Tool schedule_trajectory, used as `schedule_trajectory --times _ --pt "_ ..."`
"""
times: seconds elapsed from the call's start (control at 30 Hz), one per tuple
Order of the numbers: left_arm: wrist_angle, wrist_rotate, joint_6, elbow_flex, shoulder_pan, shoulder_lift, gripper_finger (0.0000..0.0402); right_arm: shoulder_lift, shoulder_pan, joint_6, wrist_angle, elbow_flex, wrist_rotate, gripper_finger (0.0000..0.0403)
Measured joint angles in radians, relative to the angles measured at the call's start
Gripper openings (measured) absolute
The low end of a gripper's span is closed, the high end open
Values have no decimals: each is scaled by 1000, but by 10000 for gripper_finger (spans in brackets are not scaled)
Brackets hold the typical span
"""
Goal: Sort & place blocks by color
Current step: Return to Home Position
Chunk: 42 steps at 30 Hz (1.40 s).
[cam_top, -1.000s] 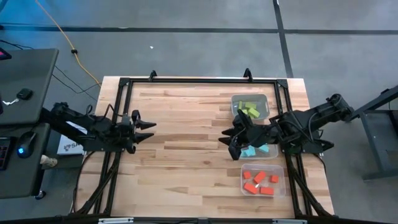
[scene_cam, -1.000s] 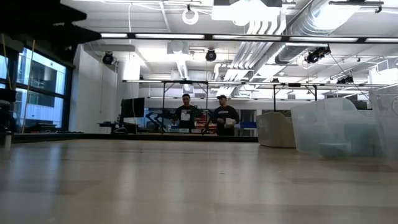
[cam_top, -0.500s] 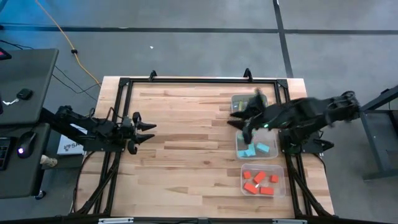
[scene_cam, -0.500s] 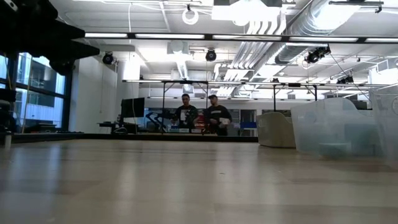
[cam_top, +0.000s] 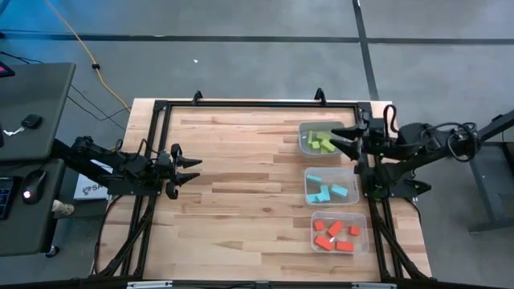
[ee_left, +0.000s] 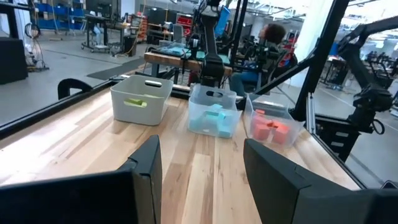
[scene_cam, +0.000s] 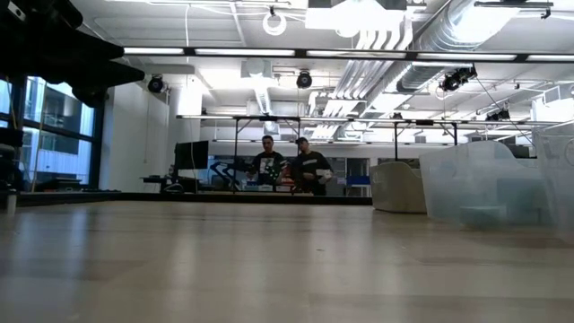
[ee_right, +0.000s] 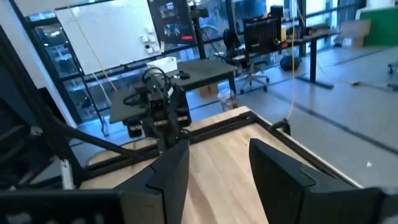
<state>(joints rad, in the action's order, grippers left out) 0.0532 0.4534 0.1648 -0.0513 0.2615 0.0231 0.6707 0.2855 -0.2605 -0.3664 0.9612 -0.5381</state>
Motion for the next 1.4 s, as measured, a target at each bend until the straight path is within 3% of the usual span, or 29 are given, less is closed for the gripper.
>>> schedule_trajectory --times 0.4,0.6,1.1,1.4 --pt "0 -1 15 0 0 0 147 -353 0 55 189 -444 6 158" --pt "0 -1 15 0 0 0 147 -481 0 44 304 -604 114 158" --pt "0 -3 15 0 0 0 147 -671 0 -12 364 -847 228 158" --pt "0 -3 15 0 0 0 147 -659 0 -38 479 -951 317 158"
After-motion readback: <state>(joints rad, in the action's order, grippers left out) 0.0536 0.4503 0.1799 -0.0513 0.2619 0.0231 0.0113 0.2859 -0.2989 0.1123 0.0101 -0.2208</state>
